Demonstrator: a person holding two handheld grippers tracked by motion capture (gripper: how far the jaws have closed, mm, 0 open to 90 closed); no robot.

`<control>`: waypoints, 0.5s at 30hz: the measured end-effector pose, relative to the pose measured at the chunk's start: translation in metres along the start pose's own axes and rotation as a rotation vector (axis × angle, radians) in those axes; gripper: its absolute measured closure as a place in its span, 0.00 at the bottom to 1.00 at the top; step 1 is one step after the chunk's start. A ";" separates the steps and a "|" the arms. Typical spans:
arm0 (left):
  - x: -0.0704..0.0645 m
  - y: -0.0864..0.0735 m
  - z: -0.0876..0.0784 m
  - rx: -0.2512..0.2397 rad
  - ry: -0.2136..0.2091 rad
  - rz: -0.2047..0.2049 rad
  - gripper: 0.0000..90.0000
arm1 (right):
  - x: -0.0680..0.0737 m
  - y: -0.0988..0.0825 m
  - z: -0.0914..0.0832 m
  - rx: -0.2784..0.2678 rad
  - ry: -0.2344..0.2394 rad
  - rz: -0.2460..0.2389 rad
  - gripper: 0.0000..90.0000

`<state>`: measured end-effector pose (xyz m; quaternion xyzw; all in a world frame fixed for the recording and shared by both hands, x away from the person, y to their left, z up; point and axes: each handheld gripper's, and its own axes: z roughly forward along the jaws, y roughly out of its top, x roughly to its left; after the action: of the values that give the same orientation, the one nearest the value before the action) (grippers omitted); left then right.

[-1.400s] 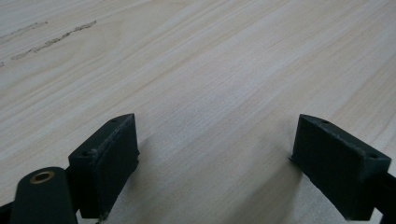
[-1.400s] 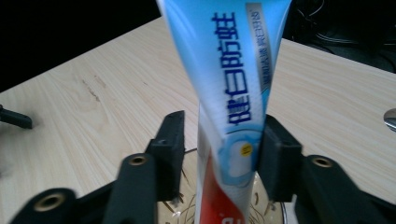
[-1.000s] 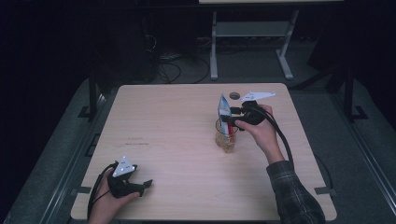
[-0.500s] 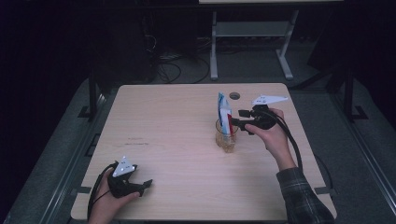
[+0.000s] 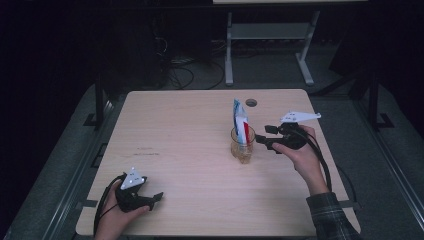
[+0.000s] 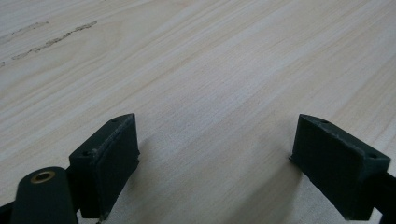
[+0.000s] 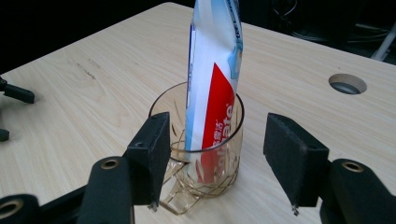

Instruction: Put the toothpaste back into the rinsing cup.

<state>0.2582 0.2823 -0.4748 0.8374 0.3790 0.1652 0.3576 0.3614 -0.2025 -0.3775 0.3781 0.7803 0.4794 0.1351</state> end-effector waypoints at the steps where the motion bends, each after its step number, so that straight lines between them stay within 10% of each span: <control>1: 0.000 0.000 0.000 0.000 0.000 0.000 0.15 | 0.001 -0.002 -0.002 -0.002 -0.001 0.000 0.45; 15: 0.000 0.000 0.000 -0.001 0.000 0.000 0.15 | 0.002 -0.033 -0.015 0.020 -0.019 0.016 0.42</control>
<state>0.2582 0.2823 -0.4748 0.8372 0.3792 0.1654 0.3578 0.3358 -0.2192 -0.3973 0.3904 0.7806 0.4692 0.1349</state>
